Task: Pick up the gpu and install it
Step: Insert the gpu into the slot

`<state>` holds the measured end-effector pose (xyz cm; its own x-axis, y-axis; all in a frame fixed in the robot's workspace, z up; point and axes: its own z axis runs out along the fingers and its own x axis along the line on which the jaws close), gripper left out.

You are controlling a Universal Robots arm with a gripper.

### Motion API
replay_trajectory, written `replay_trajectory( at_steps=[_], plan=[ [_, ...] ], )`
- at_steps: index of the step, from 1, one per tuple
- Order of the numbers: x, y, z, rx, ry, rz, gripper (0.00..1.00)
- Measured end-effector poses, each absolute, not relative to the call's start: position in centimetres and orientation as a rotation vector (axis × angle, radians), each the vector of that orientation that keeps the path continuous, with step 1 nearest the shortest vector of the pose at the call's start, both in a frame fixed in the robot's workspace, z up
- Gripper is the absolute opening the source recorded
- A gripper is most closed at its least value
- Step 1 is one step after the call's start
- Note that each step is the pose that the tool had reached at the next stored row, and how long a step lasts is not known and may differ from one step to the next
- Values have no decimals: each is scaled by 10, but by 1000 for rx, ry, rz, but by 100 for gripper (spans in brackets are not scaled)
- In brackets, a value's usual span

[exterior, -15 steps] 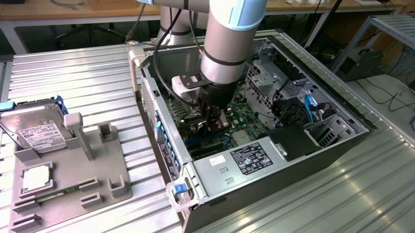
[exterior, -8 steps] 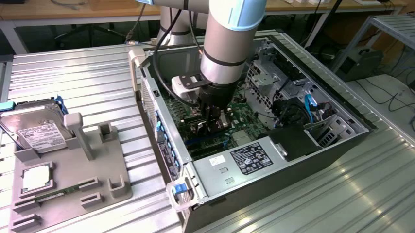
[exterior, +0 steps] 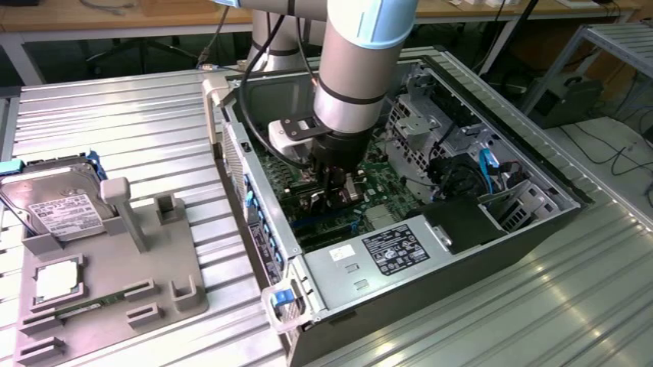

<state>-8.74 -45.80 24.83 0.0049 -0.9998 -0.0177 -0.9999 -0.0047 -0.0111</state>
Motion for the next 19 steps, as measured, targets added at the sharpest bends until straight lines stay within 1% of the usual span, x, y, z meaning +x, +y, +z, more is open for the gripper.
replay_trajectory(
  at_steps=[19],
  plan=[
    [-84,-458,250,-2214,2204,11,28]
  ],
)
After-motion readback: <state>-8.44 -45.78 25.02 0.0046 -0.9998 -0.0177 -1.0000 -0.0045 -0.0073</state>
